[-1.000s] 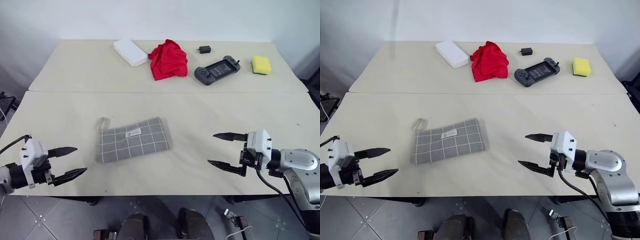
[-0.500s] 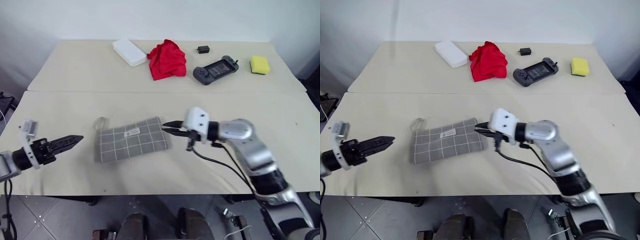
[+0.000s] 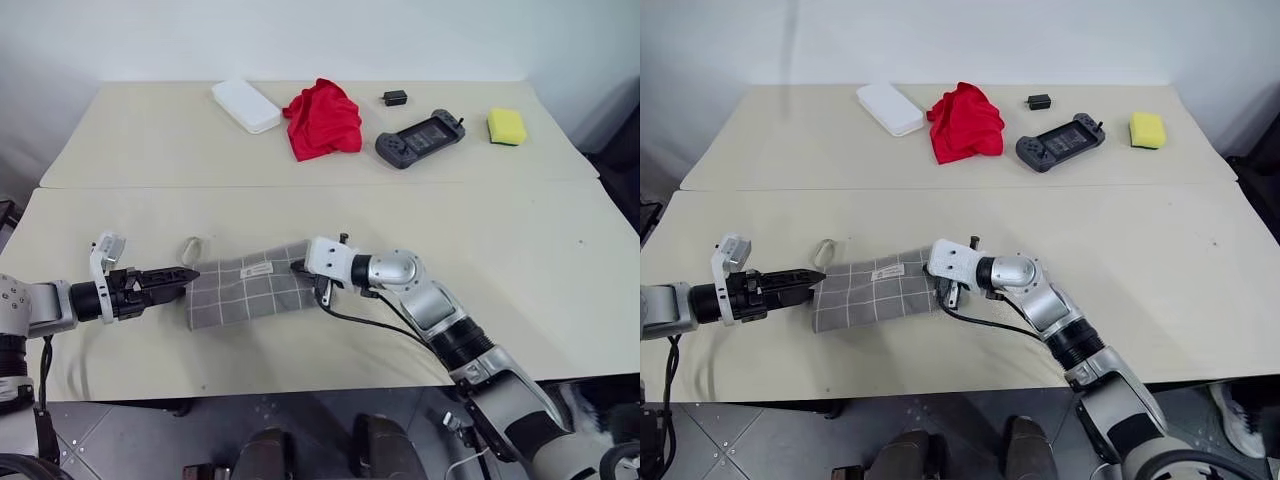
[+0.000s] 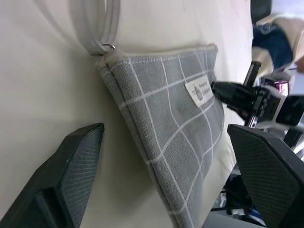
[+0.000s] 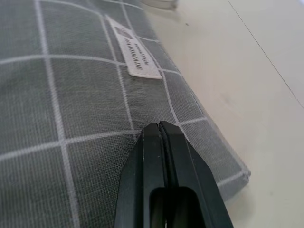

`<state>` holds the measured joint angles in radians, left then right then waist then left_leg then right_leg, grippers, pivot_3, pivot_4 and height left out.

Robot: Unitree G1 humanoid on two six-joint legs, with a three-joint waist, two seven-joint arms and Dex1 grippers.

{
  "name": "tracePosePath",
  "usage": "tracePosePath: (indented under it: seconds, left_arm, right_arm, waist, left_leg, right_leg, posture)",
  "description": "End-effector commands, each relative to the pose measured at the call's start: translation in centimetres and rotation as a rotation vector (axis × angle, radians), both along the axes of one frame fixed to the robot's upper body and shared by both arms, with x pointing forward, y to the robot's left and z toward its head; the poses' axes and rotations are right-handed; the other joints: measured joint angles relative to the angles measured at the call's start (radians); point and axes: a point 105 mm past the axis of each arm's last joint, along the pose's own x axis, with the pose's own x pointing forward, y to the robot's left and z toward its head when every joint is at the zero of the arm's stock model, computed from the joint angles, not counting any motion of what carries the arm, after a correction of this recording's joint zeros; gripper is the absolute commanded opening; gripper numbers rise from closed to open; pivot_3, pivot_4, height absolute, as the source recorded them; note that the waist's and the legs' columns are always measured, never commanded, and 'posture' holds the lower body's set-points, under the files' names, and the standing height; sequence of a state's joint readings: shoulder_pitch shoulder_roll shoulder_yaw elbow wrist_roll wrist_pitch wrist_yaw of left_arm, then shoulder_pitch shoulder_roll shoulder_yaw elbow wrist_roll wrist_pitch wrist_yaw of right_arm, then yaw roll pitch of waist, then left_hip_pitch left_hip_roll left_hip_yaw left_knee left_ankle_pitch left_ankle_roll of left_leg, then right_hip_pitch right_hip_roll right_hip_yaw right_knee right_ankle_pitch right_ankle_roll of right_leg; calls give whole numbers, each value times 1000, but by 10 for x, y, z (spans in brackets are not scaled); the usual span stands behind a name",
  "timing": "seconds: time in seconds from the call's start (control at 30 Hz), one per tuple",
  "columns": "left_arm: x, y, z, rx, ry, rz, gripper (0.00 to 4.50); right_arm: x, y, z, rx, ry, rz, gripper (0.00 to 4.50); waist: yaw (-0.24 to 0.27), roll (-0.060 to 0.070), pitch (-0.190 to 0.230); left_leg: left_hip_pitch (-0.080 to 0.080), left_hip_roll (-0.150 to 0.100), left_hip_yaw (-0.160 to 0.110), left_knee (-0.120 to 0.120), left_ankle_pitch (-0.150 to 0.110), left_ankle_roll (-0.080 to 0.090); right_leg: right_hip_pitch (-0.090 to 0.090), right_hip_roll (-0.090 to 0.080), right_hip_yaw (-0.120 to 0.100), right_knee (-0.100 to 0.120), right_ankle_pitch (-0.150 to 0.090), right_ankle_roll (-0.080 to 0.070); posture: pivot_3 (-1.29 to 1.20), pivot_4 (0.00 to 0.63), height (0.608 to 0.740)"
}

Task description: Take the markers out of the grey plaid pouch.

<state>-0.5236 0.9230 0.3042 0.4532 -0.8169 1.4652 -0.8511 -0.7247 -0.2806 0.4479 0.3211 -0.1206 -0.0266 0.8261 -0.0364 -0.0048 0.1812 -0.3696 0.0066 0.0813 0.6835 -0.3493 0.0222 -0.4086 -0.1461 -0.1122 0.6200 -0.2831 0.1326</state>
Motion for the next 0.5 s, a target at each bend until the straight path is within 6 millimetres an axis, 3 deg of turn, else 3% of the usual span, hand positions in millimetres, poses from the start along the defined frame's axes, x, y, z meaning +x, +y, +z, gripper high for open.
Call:
tracePosePath:
  seconds: [0.03, 0.13, 0.23, 0.5]
  left_arm:
    - [5, 4, -9, -66, 44, 55, 4442]
    - [9, 2, -16, -73, 72, 59, 4442]
    - [11, -22, -16, -95, 95, -38, 4442]
    - [17, -55, -18, -122, 123, -153, 4442]
  right_arm:
    - [-4, -4, -15, -56, 17, 26, 41]
    - [-3, -6, -15, -64, 3, 26, 41]
    - [0, -10, -12, -67, -8, 24, 41]
    - [5, -8, -6, -68, -40, 30, 41]
  waist:
    - [2, -1, 0]
    - [3, -1, -1]
    - [7, -2, -2]
    - [8, -2, -2]
  left_leg:
    - [0, 0, 0, 0, 0, 0]
    - [1, 0, 0, 1, 0, 0]
    - [1, 0, 0, 1, 1, 0]
    - [1, -2, -1, 2, 1, 0]
  right_leg:
    - [0, 0, 0, 0, 0, 0]
    - [1, 0, 0, 0, 0, 0]
    - [2, 0, 0, 0, 0, 0]
    - [3, -2, 1, 1, 0, 0]
  posture:
    - [0, 150, 740]
    - [0, 150, 740]
    - [0, 150, 740]
    - [0, 150, 740]
